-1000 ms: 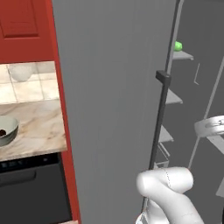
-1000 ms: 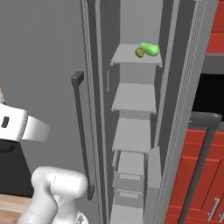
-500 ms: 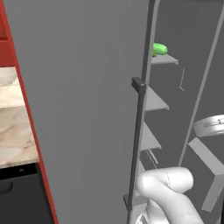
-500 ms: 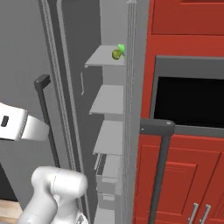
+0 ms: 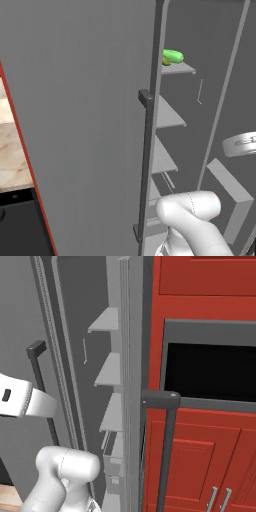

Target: Take the mango, sweet potato, and corn from the freezer and place them in the bowl on the counter.

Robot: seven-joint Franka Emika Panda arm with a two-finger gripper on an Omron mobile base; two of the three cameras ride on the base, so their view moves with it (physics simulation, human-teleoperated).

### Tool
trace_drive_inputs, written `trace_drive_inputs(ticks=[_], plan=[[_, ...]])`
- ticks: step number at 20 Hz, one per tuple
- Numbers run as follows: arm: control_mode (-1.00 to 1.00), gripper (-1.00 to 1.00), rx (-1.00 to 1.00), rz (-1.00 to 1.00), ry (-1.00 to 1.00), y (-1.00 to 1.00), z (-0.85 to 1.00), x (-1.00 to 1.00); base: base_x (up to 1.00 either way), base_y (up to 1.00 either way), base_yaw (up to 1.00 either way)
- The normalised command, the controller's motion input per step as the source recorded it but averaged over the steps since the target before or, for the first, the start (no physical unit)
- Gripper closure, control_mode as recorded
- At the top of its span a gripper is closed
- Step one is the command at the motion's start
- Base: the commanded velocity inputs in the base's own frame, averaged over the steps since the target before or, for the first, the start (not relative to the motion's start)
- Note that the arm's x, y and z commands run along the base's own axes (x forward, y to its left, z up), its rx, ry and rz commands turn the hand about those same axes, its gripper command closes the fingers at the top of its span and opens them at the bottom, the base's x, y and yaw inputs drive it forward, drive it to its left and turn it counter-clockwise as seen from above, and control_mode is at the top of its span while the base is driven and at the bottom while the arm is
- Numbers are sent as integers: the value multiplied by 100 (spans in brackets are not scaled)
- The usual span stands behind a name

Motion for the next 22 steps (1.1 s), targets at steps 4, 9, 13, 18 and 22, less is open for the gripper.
trace_drive_inputs(ticks=[4, 9, 13, 18, 22], plan=[[100, -100, 0, 0, 0, 0, 0, 0, 44, -23, -7], [100, -100, 0, 0, 0, 0, 0, 0, 75, -4, 0], [100, -100, 0, 0, 0, 0, 0, 0, 72, -1, 0], [100, -100, 0, 0, 0, 0, 0, 0, 60, -6, 0], [100, -100, 0, 0, 0, 0, 0, 0, 22, -1, 0]])
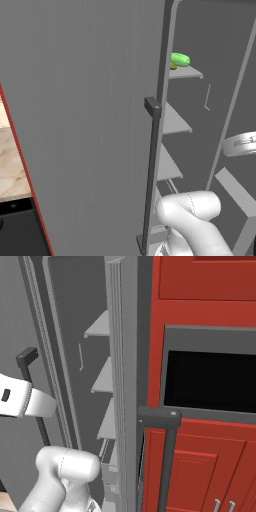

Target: Take the mango, sweet potato, and corn from the freezer and place them in the bowl on the counter.

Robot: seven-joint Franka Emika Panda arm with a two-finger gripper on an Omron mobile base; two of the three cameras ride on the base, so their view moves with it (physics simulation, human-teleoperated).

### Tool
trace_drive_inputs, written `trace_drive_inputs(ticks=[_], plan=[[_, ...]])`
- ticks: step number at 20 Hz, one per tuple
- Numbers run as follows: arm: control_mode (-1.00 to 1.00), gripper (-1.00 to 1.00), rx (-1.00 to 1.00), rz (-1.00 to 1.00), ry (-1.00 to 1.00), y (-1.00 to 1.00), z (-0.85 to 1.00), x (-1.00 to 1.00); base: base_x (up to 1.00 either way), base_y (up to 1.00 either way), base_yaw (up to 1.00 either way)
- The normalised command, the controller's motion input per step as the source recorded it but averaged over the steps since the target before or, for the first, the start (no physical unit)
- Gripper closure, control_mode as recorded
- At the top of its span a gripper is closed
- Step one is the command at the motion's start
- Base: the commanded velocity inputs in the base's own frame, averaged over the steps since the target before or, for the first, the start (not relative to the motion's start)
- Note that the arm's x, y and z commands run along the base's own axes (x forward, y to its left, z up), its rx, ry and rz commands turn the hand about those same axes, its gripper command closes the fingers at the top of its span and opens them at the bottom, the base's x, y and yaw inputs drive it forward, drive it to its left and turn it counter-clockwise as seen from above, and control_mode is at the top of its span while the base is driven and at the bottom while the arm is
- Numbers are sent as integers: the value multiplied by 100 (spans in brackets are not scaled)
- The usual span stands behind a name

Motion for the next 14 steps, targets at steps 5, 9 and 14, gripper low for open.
trace_drive_inputs(ticks=[5, 9, 14], plan=[[100, -100, 0, 0, 0, 0, 0, 0, 0, 0, 0], [100, -100, 0, 0, 0, 0, 0, 0, 18, -13, 3], [100, -100, 0, 0, 0, 0, 0, 0, 33, -47, 8]])
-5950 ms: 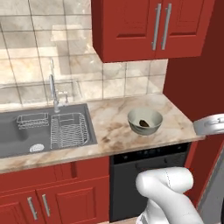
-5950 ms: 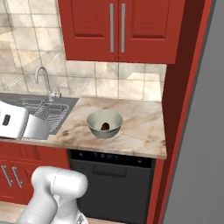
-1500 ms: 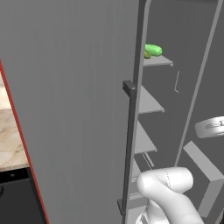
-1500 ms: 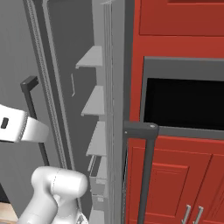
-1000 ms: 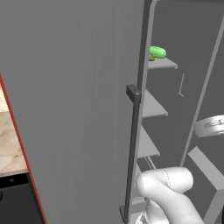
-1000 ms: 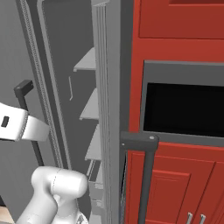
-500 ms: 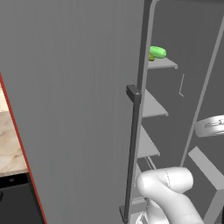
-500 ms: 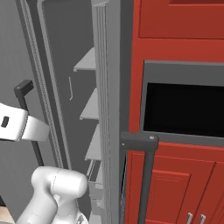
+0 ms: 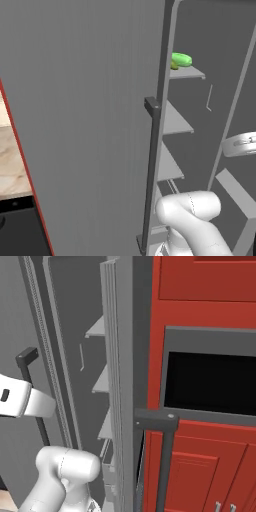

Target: Take the mango, sweet potato, and corn from the freezer and place them in the bowl on the counter.

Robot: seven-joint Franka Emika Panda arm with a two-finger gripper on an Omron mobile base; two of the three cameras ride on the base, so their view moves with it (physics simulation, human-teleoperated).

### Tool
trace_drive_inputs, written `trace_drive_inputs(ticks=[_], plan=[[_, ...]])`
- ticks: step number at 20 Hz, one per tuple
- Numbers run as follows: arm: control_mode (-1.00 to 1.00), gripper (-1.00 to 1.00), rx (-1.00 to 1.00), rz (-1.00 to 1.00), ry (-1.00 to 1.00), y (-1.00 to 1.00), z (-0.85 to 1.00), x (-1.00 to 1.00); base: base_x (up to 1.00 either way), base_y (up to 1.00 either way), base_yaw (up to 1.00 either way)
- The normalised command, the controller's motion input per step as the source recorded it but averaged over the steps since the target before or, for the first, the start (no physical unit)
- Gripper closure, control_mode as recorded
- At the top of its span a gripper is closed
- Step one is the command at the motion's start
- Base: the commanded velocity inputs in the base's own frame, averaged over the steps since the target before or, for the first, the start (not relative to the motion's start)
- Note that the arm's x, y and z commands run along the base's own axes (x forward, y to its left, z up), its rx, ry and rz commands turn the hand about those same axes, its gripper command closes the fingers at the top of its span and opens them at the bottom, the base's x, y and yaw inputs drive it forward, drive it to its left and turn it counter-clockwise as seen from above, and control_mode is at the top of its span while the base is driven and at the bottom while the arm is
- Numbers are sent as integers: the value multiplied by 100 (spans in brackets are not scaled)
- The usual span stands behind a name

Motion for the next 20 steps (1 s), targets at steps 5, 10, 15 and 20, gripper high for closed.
trace_drive_inputs(ticks=[5, 10, 15, 20], plan=[[100, -100, 0, 0, 0, 0, 0, 0, 28, -61, 11], [100, -100, 0, 0, 0, 0, 0, 0, 10, -22, 3], [100, -100, 0, 0, 0, 0, 0, 0, 10, -29, 0], [-100, -100, 0, 0, -2, -33, 3, 16, 3, -9, 0]])
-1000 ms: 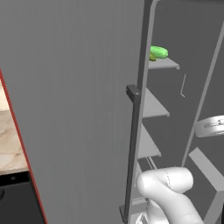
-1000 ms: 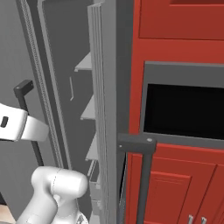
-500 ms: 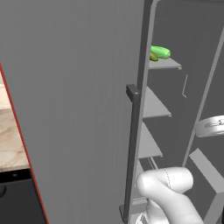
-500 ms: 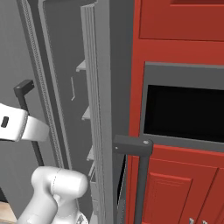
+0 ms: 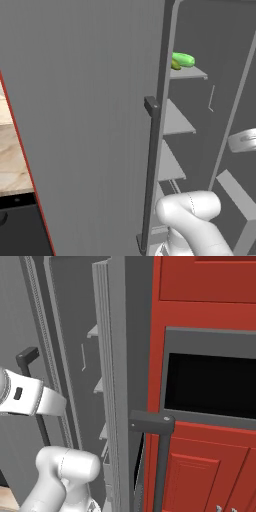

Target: Take the mango, sweet potato, and corn from the freezer and place them in the bowl on the counter.

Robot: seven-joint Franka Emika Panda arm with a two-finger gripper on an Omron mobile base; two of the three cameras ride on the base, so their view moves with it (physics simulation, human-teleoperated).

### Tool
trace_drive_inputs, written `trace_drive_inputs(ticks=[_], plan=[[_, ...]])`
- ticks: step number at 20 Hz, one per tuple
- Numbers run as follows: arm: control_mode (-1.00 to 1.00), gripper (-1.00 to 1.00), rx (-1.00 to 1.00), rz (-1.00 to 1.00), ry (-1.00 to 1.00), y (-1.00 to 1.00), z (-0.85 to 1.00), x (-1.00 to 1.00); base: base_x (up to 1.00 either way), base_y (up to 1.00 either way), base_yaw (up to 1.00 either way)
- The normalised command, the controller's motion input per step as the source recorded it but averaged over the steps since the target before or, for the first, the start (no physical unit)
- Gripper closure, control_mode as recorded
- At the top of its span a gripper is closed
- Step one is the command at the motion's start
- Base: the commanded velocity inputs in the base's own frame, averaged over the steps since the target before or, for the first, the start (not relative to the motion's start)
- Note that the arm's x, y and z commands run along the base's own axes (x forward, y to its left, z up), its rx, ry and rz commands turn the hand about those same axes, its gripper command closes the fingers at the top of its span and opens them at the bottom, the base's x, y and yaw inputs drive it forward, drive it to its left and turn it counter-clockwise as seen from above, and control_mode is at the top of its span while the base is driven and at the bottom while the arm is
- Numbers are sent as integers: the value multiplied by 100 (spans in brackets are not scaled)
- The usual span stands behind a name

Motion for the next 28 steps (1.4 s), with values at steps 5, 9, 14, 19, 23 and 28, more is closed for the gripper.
trace_drive_inputs(ticks=[5, 9, 14, 19, 23, 28], plan=[[-100, -100, 0, 0, -5, -25, 5, 32, 0, 0, 0], [-100, -100, 0, -2, -6, 0, 1, 59, 0, 0, 0], [-100, -100, 0, -3, -5, 0, 2, 58, 0, 0, 0], [-100, -100, 0, -2, -5, 0, 13, 57, 0, 0, 0], [-100, -100, 0, -1, -6, 0, 24, 44, 0, 0, 0], [-100, -100, 0, 0, -4, 0, 28, 52, 0, 0, 0]])
